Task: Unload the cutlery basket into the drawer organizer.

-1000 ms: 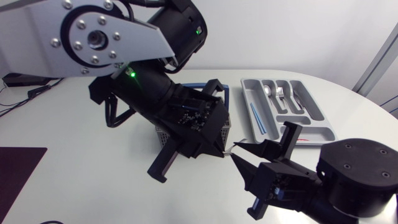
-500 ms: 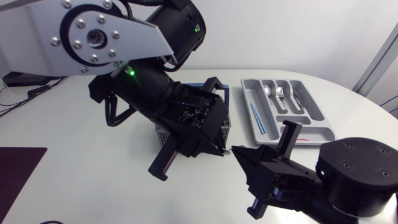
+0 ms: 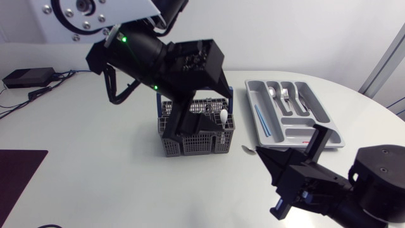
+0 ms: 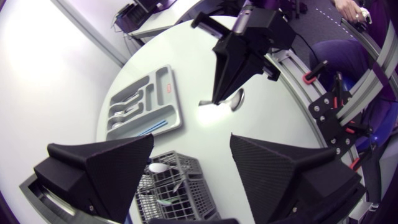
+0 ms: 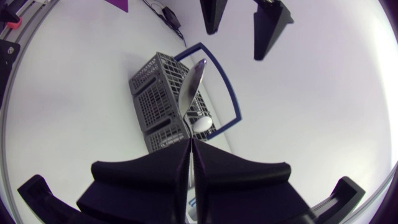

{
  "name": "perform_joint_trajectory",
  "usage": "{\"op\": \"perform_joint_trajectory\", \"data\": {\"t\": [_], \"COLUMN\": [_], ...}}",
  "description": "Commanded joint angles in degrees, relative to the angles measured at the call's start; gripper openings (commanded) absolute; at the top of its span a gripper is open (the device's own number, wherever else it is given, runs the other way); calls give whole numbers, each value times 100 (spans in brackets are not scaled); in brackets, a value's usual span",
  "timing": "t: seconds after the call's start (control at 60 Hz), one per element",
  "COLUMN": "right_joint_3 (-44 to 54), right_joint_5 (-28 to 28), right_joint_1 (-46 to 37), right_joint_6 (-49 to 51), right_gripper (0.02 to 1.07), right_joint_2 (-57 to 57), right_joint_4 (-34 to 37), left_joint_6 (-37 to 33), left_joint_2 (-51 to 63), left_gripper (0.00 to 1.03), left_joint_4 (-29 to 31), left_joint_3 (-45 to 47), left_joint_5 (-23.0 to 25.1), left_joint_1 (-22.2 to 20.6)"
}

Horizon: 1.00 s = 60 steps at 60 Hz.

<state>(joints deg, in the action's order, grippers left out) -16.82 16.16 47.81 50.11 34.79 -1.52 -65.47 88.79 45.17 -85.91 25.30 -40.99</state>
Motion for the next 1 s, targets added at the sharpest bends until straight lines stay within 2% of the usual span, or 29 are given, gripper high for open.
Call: {"op": "perform_joint_trajectory", "data": {"t": [0.0, 0.117, 0.25, 0.35, 0.45, 0.7, 0.983], "right_joint_3": [328, 618, 891, 1058, 1102, 952, 276], "right_joint_5": [-236, -834, -1801, -2100, -2451, -2996, -3286], "right_joint_1": [-642, -1731, -3085, -3709, -4333, -5335, -6012], "right_joint_6": [377, 693, 957, 1212, 1344, 1528, 1687], "right_gripper": [8, 8, 8, 8, 8, 8, 8], "right_joint_2": [-297, -473, -429, 2, 661, 2480, 4405], "right_joint_4": [-15, -305, -868, -1509, -2116, -3575, -4445], "left_joint_6": [184, 219, 184, 114, 26, -1, 87], "left_joint_2": [261, 463, 507, 542, 639, 657, 586], "left_gripper": [98, 98, 98, 98, 97, 96, 96], "left_joint_4": [-69, -43, -228, -606, -685, -940, -984], "left_joint_3": [-137, -110, 145, 426, 523, 690, 777], "left_joint_5": [10, -236, -491, -834, -974, -1176, -1291], "left_joint_1": [267, 373, 355, 329, 320, 267, 188]}}
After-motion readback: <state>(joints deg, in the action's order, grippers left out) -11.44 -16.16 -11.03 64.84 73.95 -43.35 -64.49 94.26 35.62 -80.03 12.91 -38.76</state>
